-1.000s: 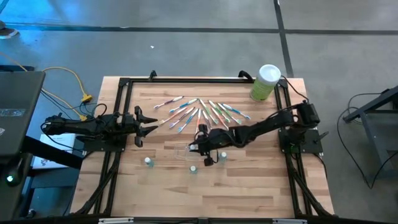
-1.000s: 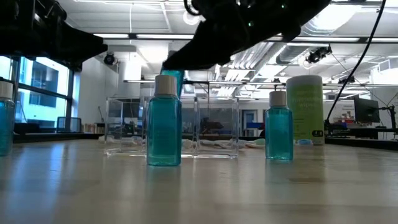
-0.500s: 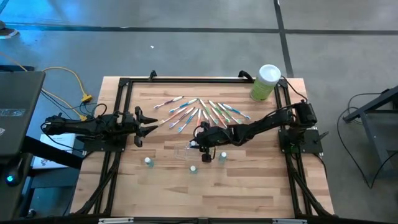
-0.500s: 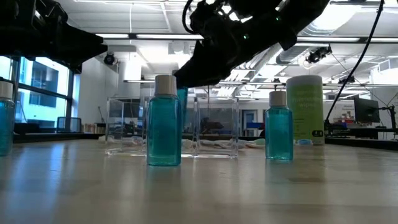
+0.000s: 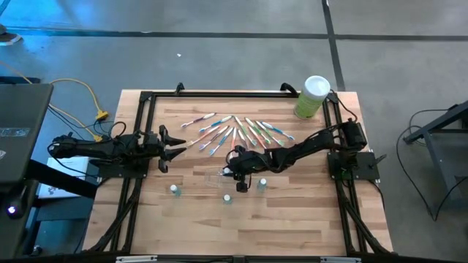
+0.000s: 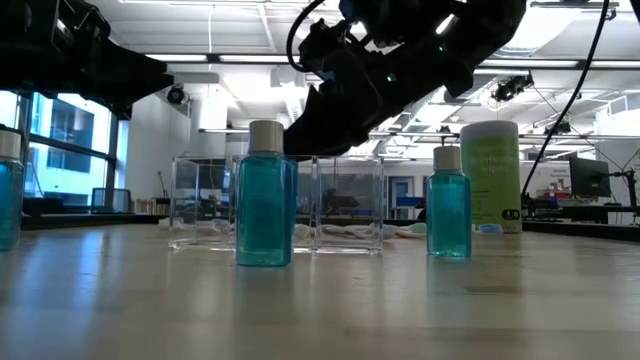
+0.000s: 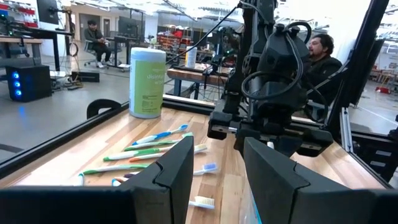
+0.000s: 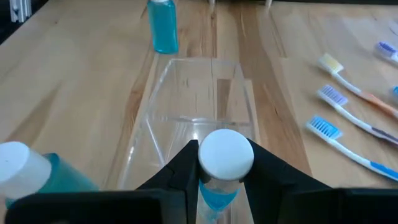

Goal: Pick & Place toothbrushing station
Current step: Put the blue mouthwash into the transparent organizer

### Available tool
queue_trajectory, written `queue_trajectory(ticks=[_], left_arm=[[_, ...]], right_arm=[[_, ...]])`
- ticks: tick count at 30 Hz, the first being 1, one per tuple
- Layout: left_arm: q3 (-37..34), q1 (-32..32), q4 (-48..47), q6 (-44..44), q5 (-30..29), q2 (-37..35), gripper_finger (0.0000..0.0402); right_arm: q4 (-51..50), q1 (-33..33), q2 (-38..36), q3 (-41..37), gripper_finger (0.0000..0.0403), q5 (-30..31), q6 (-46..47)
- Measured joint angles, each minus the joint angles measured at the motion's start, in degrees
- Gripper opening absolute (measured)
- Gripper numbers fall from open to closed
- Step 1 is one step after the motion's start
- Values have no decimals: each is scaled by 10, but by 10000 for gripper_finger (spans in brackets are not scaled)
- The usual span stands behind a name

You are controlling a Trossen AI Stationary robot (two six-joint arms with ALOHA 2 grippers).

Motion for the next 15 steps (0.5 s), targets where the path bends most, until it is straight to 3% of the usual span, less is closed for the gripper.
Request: queue_trajectory(ticks=[8, 15], left_arm=[[0, 0, 0, 0, 0, 0, 138], [0, 0, 0, 0, 0, 0, 138]], right_arm=[[-1, 0, 0, 0, 119, 0, 5], [-1, 0, 0, 0, 110, 0, 4]])
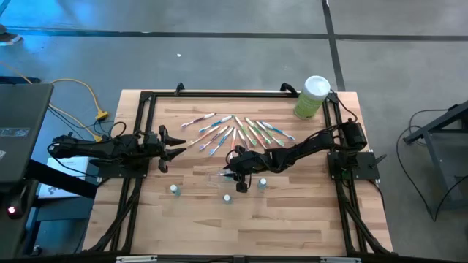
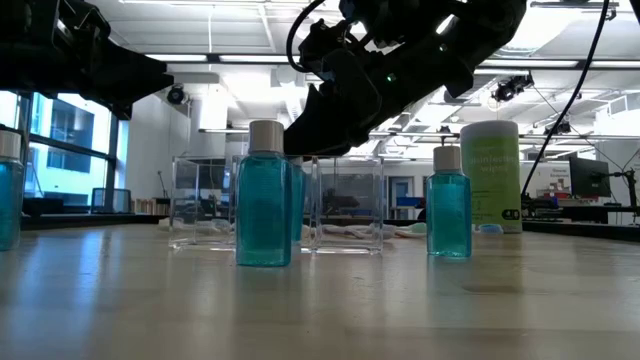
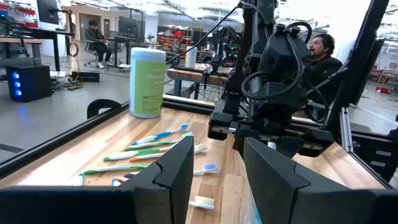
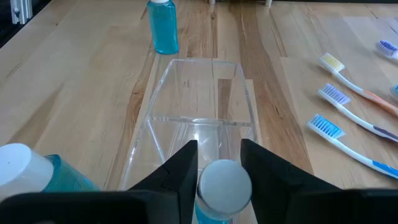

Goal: Pick & Place toothbrushing station
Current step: Put the blue mouthwash into the transparent organizer

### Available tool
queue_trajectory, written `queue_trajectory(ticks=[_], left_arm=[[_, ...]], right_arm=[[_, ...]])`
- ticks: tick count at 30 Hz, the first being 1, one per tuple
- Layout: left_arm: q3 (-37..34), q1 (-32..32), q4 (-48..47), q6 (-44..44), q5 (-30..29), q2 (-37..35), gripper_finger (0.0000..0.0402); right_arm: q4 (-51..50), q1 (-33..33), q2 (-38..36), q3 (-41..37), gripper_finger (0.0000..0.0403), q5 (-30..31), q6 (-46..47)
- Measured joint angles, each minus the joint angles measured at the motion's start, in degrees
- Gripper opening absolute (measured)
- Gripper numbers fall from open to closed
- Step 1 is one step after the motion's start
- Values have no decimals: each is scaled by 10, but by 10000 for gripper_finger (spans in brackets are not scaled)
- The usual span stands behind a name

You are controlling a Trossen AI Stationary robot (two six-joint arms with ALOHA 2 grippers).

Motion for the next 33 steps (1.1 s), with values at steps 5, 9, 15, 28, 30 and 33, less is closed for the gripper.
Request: queue_trajectory(ticks=[5, 9, 15, 28, 30, 33], left_arm=[[0, 0, 0, 0, 0, 0, 138], [0, 0, 0, 0, 0, 0, 138], [0, 0, 0, 0, 0, 0, 138], [0, 0, 0, 0, 0, 0, 138], [0, 0, 0, 0, 0, 0, 138], [0, 0, 0, 0, 0, 0, 138]], right_arm=[[1, 0, 0, 0, 106, 0, -7], [12, 0, -3, 0, 106, 0, -33], [10, 2, -24, 0, 107, -2, -47], [-13, 1, -28, 0, 107, -17, -46], [-11, 1, -24, 0, 107, -17, -46], [-20, 1, -19, 0, 107, -16, -46]])
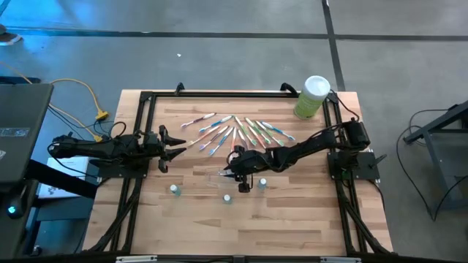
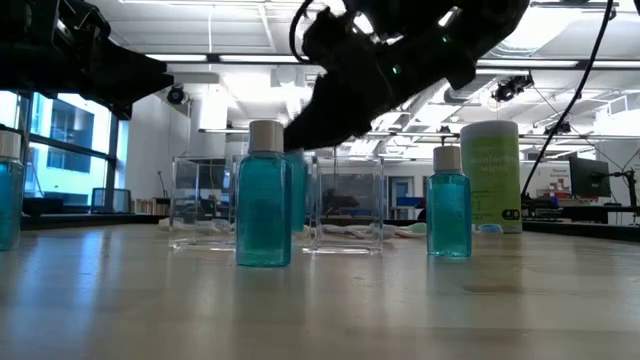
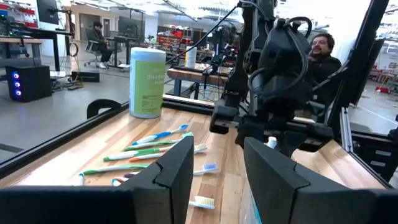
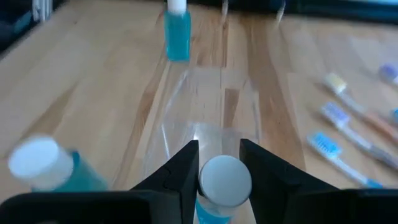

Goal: Pick & Place toothbrushing station
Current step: Put the blue mouthwash into the transparent organizer, then put the blue toothbrush into the transparent organizer

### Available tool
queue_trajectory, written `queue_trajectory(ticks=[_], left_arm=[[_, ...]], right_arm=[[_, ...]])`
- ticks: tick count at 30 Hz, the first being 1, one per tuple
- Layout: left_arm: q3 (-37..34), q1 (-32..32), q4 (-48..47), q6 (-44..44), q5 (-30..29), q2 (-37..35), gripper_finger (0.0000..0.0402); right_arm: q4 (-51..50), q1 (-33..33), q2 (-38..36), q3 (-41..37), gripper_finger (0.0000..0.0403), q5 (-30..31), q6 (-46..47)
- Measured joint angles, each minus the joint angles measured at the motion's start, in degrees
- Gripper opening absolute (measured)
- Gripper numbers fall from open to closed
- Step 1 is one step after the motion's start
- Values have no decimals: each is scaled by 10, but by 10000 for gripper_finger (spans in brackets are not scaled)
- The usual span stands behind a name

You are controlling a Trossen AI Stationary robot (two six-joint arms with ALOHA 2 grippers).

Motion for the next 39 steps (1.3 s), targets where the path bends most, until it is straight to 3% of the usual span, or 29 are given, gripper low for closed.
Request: queue_trajectory(ticks=[24, 34, 39], left_arm=[[0, 0, 0, -5, 29, 0, 138], [0, 0, 0, -5, 30, 0, 138], [0, 0, 0, -5, 30, 0, 138]], right_arm=[[19, -1, 11, 0, 111, 16, -5], [18, -1, 10, 0, 190, 28, -3], [0, 4, -24, 0, 214, 52, -24]])
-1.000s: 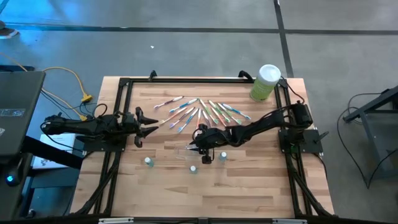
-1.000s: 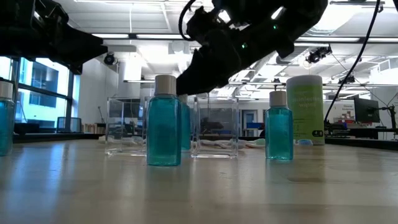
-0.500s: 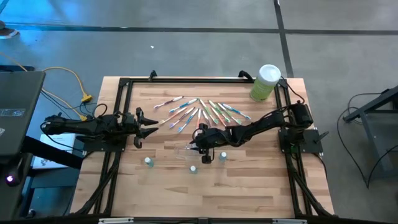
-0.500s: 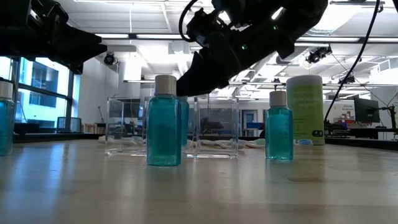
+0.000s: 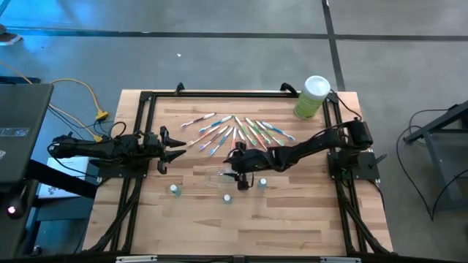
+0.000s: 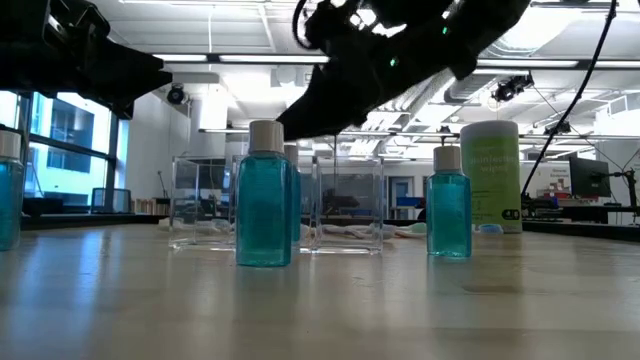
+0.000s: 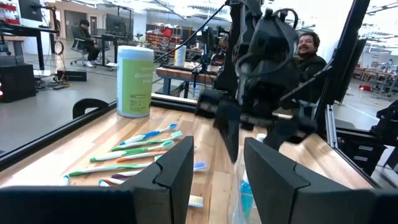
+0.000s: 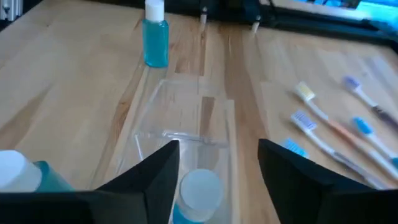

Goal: Pick & Place toothbrushing station
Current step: Put the blue toothbrush into the transparent organizer

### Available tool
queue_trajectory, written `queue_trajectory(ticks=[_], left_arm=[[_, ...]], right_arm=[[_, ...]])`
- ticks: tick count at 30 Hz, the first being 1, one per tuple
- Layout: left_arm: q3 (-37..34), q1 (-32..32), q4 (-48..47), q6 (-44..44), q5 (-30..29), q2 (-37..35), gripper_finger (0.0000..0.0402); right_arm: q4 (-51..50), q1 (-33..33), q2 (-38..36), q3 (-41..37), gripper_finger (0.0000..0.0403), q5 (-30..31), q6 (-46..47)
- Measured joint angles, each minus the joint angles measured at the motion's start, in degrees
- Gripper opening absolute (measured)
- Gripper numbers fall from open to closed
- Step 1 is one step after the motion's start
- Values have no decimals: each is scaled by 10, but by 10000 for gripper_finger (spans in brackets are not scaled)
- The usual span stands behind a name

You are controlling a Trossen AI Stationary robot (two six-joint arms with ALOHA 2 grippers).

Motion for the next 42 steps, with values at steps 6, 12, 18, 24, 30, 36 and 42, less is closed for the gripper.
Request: queue_trajectory(ticks=[6, 12, 18, 24, 30, 36, 42], left_arm=[[0, 0, 0, 0, 0, 0, 138], [0, 0, -1, 0, 0, 3, 138], [0, 0, 0, 8, 0, 6, 138], [0, 0, 0, 8, 0, 8, 138], [0, 0, 0, -4, 0, 9, 138], [0, 0, 0, -43, 15, 9, 138], [0, 0, 0, -62, 22, 9, 138]], right_arm=[[-98, 9, -77, 0, 219, -1, -7], [-328, 15, -184, 1, 220, 28, 43], [-601, 5, -249, 0, 213, 136, 183], [-718, -51, -256, -19, 206, 178, 292], [-659, -151, -255, -101, 207, 102, 272], [-593, -251, -254, -146, 207, 51, 244], [-595, -294, -255, -146, 207, 25, 223]])
